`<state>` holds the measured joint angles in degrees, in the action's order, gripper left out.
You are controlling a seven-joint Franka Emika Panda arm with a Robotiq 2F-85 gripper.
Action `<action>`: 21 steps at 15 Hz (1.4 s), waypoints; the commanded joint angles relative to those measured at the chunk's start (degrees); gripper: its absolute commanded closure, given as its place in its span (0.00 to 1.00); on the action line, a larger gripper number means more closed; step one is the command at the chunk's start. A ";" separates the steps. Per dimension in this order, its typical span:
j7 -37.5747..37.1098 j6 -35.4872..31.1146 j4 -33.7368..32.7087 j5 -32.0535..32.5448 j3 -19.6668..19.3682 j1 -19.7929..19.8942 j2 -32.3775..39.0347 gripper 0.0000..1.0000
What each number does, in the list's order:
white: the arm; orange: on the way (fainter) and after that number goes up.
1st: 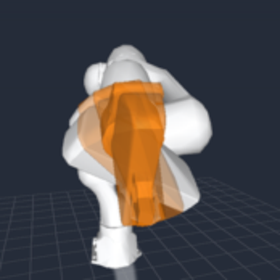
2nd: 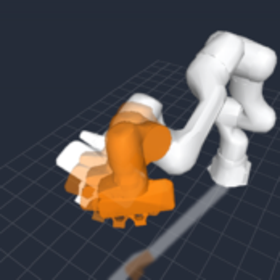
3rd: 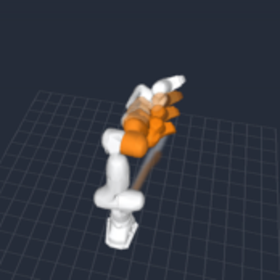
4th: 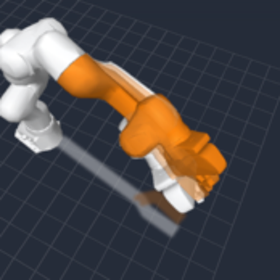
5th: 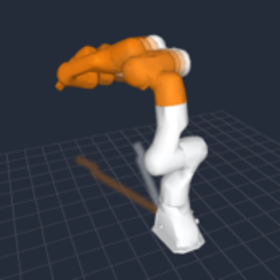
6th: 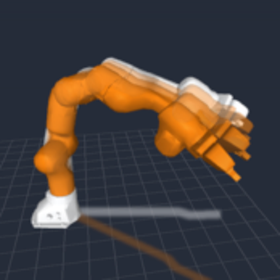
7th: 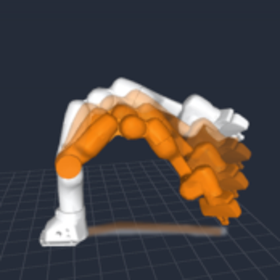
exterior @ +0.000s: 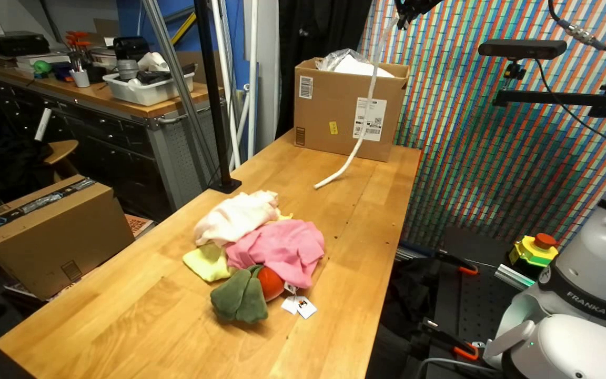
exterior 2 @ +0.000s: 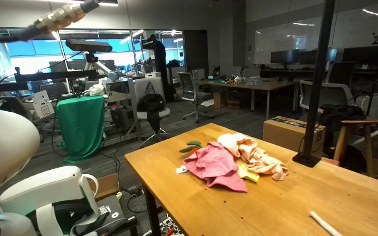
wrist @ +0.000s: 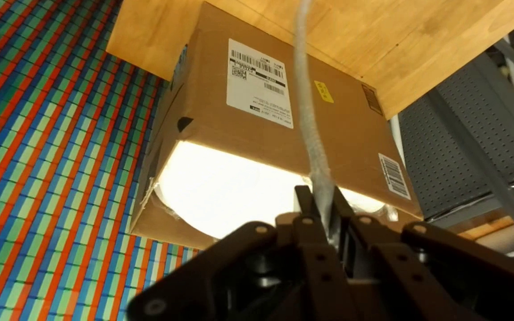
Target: Separate the objects on the heap
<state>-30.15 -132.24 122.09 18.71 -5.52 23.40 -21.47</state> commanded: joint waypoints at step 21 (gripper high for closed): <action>-6.61 -0.63 -12.34 1.46 -3.95 -4.96 21.96 0.97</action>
<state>-35.08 -132.32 113.77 19.60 -7.09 19.42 -4.37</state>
